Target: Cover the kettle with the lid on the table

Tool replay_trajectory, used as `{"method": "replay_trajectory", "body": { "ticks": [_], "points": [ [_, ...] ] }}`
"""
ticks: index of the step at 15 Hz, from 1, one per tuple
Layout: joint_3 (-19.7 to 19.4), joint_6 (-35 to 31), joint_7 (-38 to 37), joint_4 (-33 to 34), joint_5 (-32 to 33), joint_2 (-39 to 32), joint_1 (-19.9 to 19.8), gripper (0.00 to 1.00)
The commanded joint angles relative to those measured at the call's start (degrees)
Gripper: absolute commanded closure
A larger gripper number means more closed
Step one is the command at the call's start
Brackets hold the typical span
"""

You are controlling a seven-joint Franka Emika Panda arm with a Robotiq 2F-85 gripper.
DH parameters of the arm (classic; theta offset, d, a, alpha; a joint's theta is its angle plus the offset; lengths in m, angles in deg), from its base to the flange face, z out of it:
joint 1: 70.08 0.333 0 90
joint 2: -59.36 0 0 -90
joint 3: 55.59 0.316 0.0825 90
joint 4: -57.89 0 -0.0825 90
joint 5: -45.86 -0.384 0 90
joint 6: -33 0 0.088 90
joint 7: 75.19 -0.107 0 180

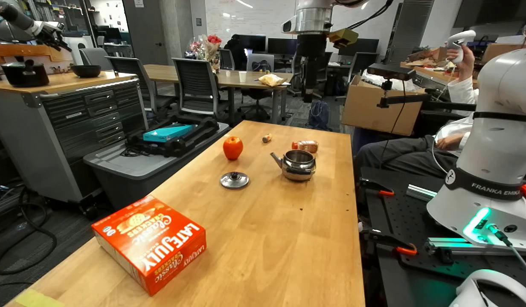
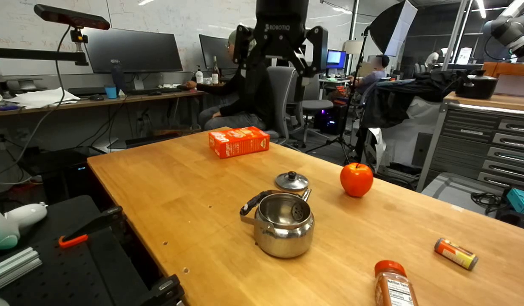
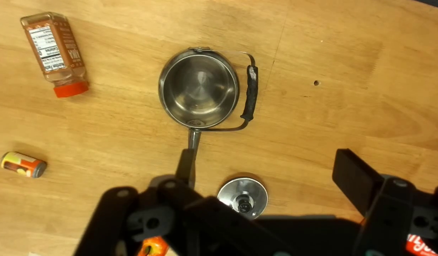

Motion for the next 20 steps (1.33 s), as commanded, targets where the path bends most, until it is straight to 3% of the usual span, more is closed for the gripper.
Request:
{"method": "replay_trajectory", "body": {
  "ticks": [1,8,15,20],
  "points": [
    [1.7,-1.3,-0.5,0.2,0.1,-0.3,-0.8,0.00],
    [5.2,-5.8,-2.0,4.0,-0.7,-3.8,0.6,0.00],
    [8.2,-5.9,-5.0,11.8,-1.6,-12.5,0.8,0.00],
    [10.2,-9.5,-5.1,16.7,-3.5,-17.9,1.1,0.00]
  ]
}}
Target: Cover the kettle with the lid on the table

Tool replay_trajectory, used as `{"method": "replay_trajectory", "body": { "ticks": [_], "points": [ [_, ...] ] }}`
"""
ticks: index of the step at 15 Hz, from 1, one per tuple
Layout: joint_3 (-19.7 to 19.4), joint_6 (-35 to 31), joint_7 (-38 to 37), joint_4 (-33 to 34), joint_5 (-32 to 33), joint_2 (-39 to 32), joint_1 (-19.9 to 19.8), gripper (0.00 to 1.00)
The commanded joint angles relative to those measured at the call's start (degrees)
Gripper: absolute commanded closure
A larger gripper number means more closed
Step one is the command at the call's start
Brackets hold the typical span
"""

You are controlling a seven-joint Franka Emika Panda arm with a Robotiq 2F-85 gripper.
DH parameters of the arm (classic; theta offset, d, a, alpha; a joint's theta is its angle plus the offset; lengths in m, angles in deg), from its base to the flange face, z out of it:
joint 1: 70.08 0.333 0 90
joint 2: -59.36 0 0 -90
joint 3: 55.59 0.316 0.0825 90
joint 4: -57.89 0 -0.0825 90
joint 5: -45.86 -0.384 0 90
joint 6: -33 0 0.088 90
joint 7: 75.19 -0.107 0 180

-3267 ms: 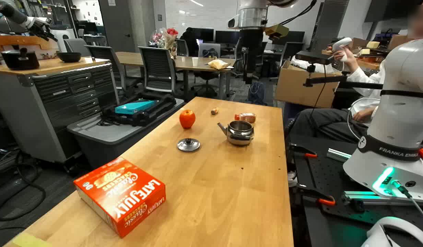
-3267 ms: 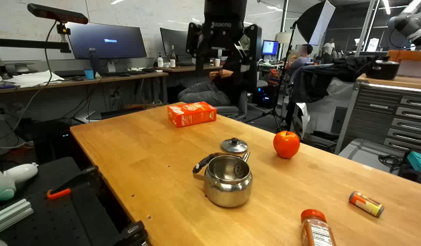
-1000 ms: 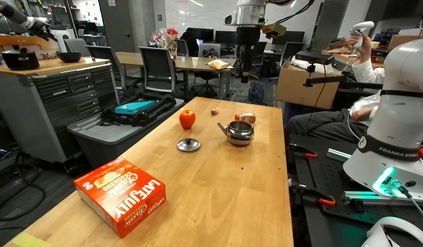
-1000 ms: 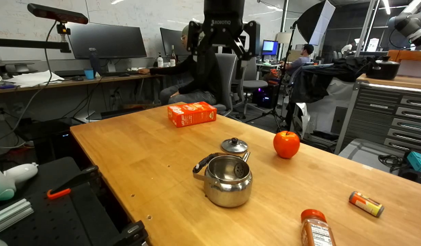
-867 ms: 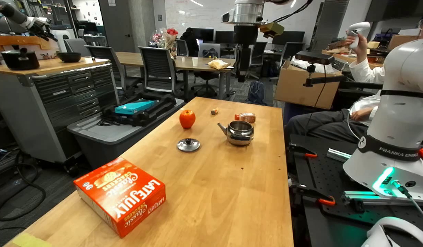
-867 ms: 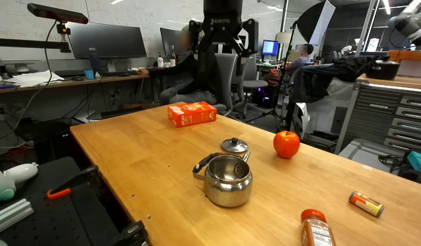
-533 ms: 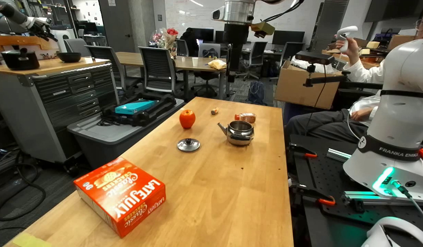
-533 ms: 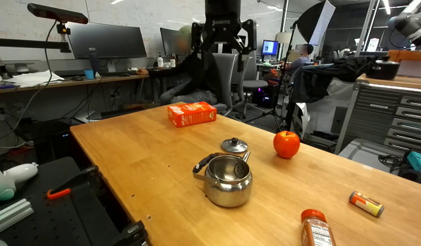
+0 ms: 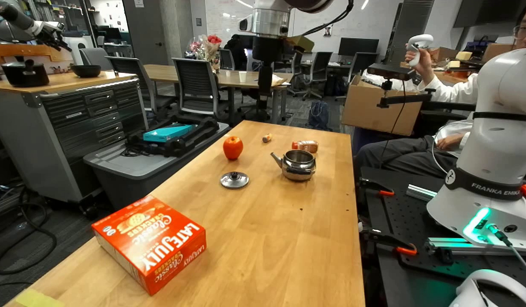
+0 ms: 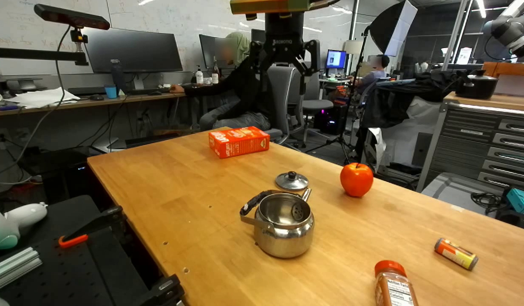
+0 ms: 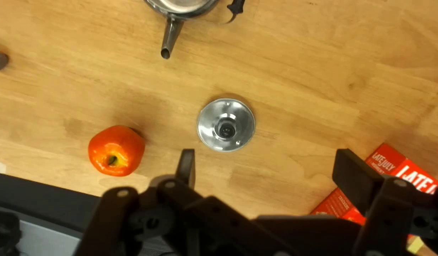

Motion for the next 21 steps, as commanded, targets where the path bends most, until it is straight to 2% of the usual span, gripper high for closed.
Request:
{"method": "replay_trajectory", "body": {
  "ticks": [1,14,21],
  "points": [
    [1.5,-2.2,-0.8,5.3,-2.4,-5.0,0.2,0.00],
    [2.9,-3.1,-6.8,15.5,-1.0,-18.7,-0.2,0.00],
    [3.2,-4.7,-7.5,18.0,-1.3,-24.2,-0.5,0.00]
  ]
}}
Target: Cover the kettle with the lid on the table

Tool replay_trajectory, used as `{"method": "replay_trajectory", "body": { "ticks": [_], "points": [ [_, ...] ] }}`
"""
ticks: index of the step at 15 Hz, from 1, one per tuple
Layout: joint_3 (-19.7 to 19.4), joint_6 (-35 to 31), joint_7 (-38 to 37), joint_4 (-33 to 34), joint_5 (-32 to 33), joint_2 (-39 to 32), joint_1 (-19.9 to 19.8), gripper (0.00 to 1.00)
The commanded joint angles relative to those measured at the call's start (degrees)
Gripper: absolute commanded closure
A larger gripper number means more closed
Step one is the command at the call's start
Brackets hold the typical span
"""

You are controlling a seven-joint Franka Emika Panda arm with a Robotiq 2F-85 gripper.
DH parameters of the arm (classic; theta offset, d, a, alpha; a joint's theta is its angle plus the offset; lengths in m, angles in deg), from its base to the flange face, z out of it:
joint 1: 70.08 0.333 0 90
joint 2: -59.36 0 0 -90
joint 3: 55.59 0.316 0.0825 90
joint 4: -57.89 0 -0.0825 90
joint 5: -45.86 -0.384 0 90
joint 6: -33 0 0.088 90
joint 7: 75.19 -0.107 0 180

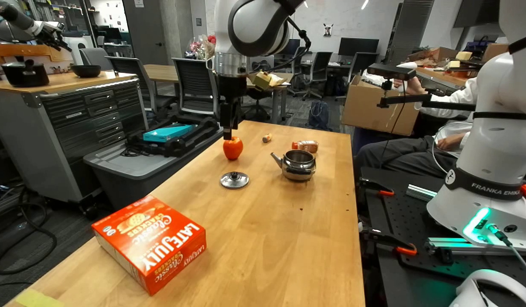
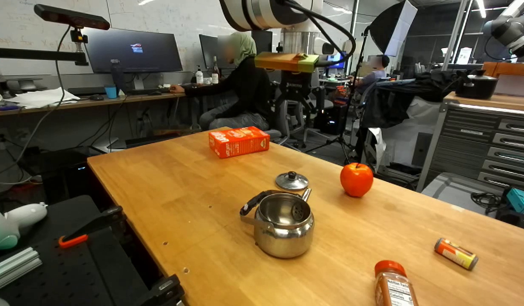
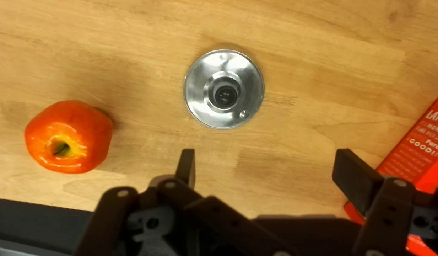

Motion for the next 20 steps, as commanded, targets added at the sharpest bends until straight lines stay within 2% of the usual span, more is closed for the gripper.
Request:
{"method": "replay_trajectory", "body": {
  "ticks": [1,20],
  "points": [
    [1.0,-0.4,-0.9,3.1,0.1,-3.7,-0.7,0.00],
    [0.8,-6.2,0.4,4.8,1.6,-12.5,-2.5,0.00]
  ]
}}
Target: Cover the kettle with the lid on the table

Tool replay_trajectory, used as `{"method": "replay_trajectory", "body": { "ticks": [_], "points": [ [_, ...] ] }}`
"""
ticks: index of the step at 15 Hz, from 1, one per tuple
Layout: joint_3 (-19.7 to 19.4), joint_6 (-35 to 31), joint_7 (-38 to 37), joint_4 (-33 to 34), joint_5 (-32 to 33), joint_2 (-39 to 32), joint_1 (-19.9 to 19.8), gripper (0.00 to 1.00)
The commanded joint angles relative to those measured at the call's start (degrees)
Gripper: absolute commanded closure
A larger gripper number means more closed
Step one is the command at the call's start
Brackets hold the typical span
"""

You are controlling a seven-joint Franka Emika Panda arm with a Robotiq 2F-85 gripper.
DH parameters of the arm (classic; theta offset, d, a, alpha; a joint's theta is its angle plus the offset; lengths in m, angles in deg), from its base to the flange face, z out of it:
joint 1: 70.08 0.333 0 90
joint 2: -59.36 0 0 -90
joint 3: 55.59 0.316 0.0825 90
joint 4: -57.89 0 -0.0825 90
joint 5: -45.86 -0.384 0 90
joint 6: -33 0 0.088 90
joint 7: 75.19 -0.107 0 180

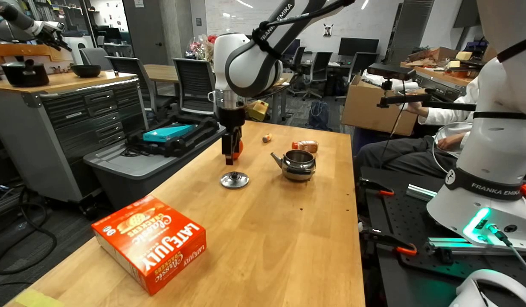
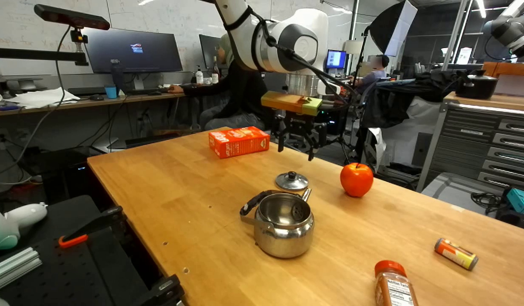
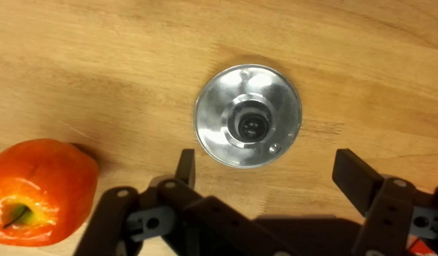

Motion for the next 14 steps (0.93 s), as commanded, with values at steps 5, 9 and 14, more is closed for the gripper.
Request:
{"method": "replay_trajectory", "body": {
  "ticks": [5,9,14],
  "points": [
    [0.8,-1.7,0.9,2.8,1.5,-3.9,-1.4,0.00],
    [0.7,-2.0,0.9,3.3,2.2,-5.3,-1.1,0.00],
    [0.7,-1.6,0.8,3.9,3.4,-6.4,-1.0,0.00]
  ]
}}
